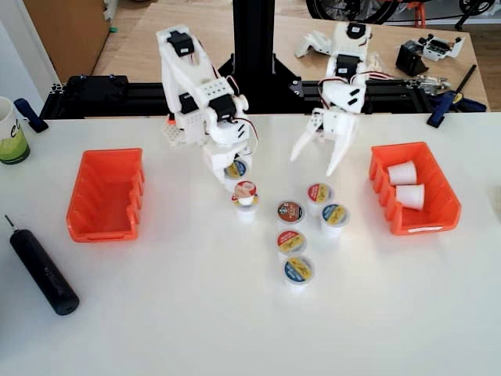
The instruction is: Sort the coffee pods, blue into left, red into right
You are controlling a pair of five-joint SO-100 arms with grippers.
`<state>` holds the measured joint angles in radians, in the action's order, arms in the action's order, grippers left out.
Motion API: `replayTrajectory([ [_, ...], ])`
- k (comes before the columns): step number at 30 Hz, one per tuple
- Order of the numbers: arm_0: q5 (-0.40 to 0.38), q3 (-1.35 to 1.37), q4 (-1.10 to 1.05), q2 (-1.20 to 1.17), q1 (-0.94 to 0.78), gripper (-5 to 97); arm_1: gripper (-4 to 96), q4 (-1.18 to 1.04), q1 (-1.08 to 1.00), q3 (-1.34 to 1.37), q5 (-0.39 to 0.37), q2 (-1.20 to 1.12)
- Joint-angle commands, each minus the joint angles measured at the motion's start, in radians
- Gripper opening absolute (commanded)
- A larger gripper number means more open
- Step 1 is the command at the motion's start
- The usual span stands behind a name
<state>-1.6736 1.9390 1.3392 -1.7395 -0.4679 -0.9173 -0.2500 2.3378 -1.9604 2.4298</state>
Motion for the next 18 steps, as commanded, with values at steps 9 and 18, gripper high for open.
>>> replayTrajectory([
  [9, 0.032, -0.491, 0.359, -0.032, 0.1, 23, 34.0, 0.04, -0.009, 0.006, 0.005, -0.023],
  [18, -0.288, -0.635, 0.334, -0.077, 0.466, 25, 34.0, 0.069, -0.021, 0.006, 0.023, -0.054],
])
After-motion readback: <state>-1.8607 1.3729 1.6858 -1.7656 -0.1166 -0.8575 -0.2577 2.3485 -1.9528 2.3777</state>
